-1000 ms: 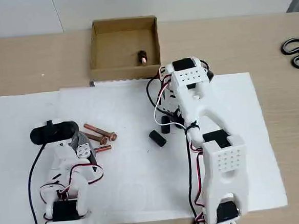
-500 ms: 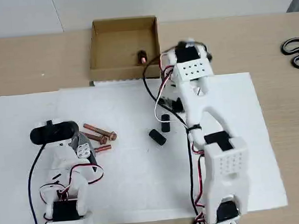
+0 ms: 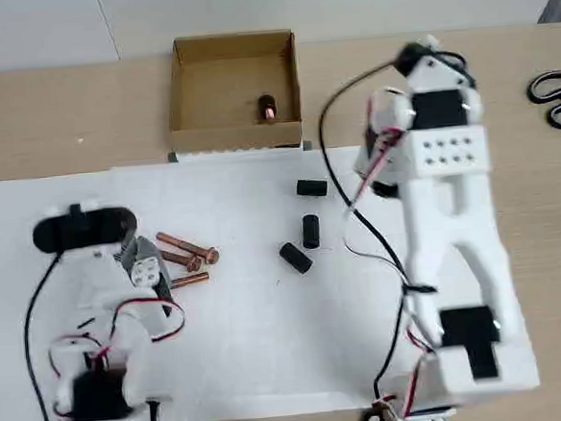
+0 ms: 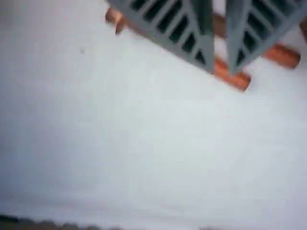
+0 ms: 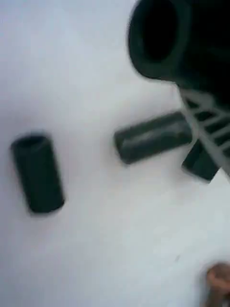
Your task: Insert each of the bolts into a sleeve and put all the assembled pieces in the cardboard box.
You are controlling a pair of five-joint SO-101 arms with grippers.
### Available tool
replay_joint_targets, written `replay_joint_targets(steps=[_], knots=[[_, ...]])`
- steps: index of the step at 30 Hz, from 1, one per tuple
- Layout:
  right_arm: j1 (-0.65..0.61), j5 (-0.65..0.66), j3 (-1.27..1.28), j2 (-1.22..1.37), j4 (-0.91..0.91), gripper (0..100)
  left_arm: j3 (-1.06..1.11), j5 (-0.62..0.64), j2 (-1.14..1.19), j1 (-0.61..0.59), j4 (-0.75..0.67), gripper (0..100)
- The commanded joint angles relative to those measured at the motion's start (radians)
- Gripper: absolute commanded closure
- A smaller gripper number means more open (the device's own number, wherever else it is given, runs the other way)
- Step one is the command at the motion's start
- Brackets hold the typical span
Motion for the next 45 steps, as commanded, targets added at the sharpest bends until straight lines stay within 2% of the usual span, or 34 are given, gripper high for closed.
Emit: replay_joint_targets(steps=[1, 6, 12, 14, 21, 25, 27, 34, 39, 45], knots=[[0.091, 0.063, 0.114, -0.16, 0.005, 99.5, -0.243, -0.003, 0.213, -0.015, 0.081, 99], [0.225, 0.12, 0.252, -0.274, 0.004, 99.5, -0.585, 0.006, 0.511, -0.014, 0.275, 99], [0.414, 0.133, 0.358, -0.338, 0.002, 99.5, -0.835, 0.259, 0.761, -0.068, 0.358, 99], [0.467, 0.135, 0.39, -0.354, 0.002, 99.5, -0.862, 0.295, 0.802, -0.089, 0.354, 99], [0.604, 0.262, 0.505, -0.424, 0.002, 99.5, -0.829, 0.413, 0.893, -0.094, 0.359, 99], [0.627, 0.304, 0.563, -0.463, -0.005, 99.5, -0.831, 0.41, 0.905, -0.089, 0.359, 99], [0.627, 0.313, 0.591, -0.489, -0.01, 99.5, -0.831, 0.359, 0.902, -0.089, 0.359, 99], [0.627, 0.313, 0.687, -0.587, -0.012, 99.5, -0.785, 0.023, 0.907, -0.061, 0.445, 99], [0.627, 0.313, 0.74, -0.651, -0.012, 99.5, -0.736, -0.032, 0.908, -0.052, 0.462, 99], [0.627, 0.31, 0.755, -0.745, -0.012, 99.5, -0.71, -0.54, 0.908, -0.006, 0.47, 99]])
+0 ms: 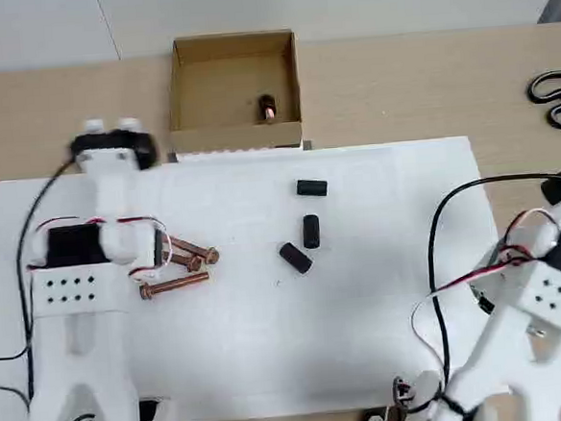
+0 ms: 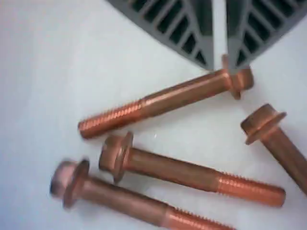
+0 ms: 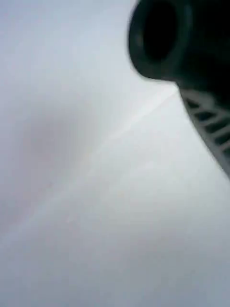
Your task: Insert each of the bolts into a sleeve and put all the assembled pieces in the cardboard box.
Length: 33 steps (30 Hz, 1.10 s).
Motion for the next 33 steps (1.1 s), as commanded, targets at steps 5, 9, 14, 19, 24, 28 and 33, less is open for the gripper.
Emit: replay_joint_targets(steps=[5, 9, 14, 19, 24, 28, 33], knots=[[0.012, 0.005, -0.005, -0.128, -0.01, 99.5, 0.002, -0.522, 0.0, 0.011, 0.003, 99], [0.012, 0.003, -0.005, -0.156, -0.01, 99.5, 0.002, -0.726, 0.0, 0.009, 0.002, 99], [0.012, 0.003, -0.005, -0.157, -0.01, 99.5, 0.004, -0.991, 0.002, 0.014, 0.002, 99], [0.012, 0.002, -0.005, -0.16, -0.047, 99.5, 0.021, -1.2, 0.002, 0.014, 0.002, 99], [0.012, 0.002, -0.005, -0.16, -0.082, 99.5, 0.131, -1.335, 0.002, 0.015, -0.074, 99], [0.01, 0.002, -0.005, -0.159, -0.088, 99.5, 0.217, -1.416, 0.002, 0.017, -0.124, 99], [0.008, 0.002, -0.003, -0.154, -0.096, 99.5, 0.248, -1.438, 0.002, 0.017, -0.183, 92]])
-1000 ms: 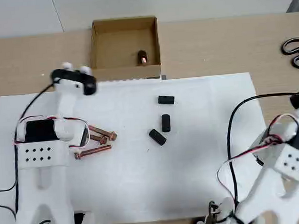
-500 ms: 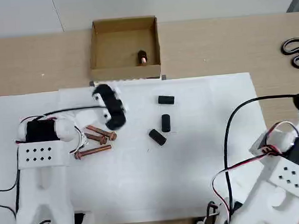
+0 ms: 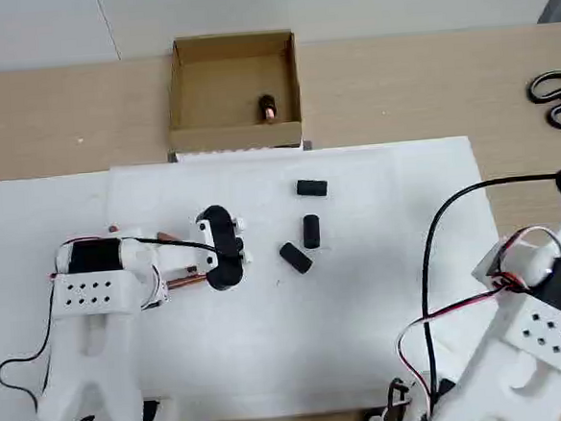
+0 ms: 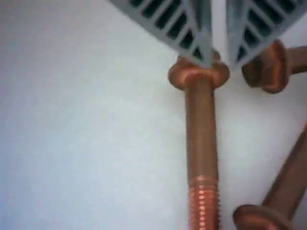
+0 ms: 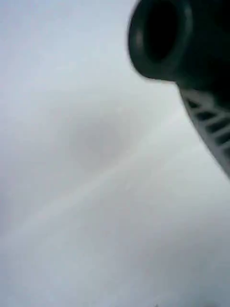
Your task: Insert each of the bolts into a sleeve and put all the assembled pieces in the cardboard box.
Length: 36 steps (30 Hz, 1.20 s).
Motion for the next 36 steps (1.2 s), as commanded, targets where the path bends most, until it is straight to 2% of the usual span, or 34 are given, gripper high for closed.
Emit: replay_joint_targets(steps=[1, 20, 28, 36], knots=[[0.008, 0.002, -0.003, -0.013, -0.022, 99.5, -0.004, -0.196, 0.002, 0.009, -0.063, 90], [0.008, 0.002, -0.003, -0.013, -0.025, 99.5, -0.002, -0.196, 0.009, 0.054, -0.153, 89], [0.008, 0.002, -0.003, -0.019, -0.025, 99.5, -0.16, -0.133, 0.213, 0.069, -0.141, 89], [0.012, 0.002, -0.003, -0.019, -0.022, 99.5, -0.406, -0.13, 0.431, 0.069, 0.052, 89]])
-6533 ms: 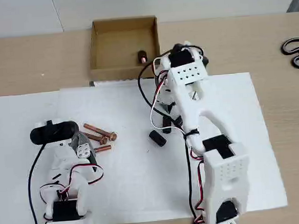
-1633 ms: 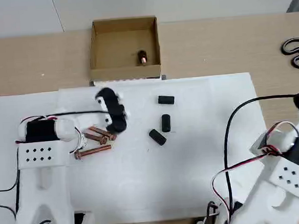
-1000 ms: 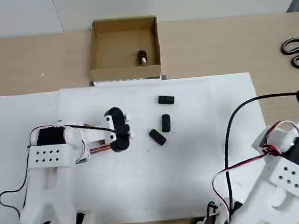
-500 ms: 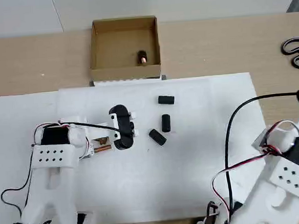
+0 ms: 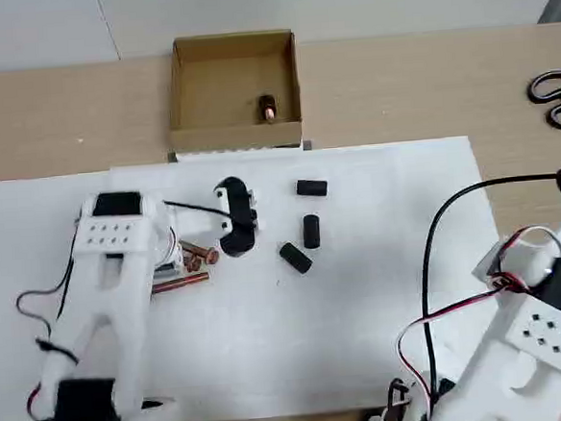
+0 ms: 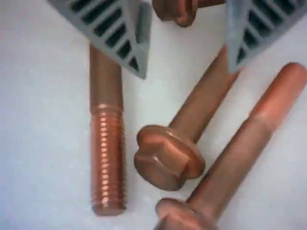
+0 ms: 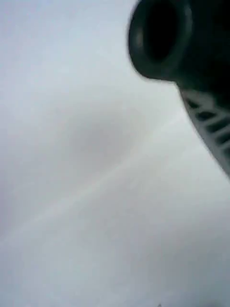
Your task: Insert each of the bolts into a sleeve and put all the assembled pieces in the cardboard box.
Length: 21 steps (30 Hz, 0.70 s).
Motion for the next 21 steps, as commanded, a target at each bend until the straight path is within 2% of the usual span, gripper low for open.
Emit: replay_joint_targets(steps=[1, 11, 21], knots=[[0.012, 0.002, -0.003, -0.018, -0.016, 99.5, -0.119, -0.13, 0.048, 0.006, 0.089, 89], [0.012, 0.002, -0.003, -0.013, -0.019, 99.5, -0.199, -0.132, 0.052, 0.006, 0.267, 89], [0.012, 0.002, -0.002, -0.013, -0.012, 99.5, -0.2, -0.137, 0.071, 0.023, 0.275, 89]])
